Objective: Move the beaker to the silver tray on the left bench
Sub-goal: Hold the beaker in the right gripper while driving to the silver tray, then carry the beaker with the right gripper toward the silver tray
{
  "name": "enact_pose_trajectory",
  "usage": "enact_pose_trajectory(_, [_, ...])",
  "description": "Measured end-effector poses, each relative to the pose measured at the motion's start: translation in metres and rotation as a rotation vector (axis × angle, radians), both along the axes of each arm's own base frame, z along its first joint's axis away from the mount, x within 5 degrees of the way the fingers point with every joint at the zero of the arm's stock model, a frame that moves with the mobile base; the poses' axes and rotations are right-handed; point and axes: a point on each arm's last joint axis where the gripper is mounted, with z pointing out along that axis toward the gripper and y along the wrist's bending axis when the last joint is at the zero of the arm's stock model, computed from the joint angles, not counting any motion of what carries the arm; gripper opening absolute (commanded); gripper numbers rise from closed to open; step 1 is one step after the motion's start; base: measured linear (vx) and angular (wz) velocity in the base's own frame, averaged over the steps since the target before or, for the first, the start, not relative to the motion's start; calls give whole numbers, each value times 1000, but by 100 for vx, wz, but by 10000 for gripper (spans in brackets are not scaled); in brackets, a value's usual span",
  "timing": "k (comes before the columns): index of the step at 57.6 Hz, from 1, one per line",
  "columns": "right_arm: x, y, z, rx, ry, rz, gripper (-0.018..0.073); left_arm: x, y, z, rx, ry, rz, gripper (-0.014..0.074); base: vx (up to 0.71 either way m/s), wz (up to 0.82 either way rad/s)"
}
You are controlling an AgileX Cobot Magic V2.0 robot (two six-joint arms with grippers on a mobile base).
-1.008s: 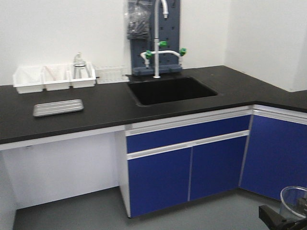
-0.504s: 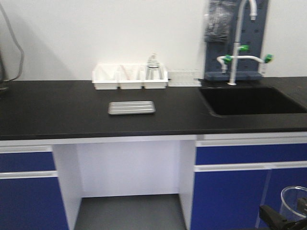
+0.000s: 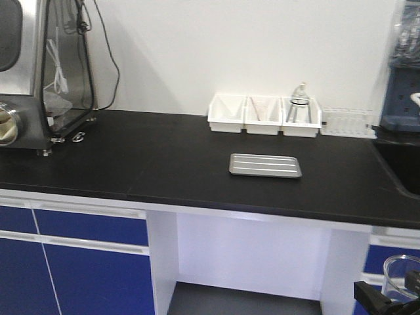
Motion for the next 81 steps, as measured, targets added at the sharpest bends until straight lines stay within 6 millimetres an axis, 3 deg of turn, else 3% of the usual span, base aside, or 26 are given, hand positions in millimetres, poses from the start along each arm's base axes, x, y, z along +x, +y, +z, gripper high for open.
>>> enact_pose_trajectory(81, [0,0,0,0,0,0,-6,0,0,0,0,0,0,1,40,-12])
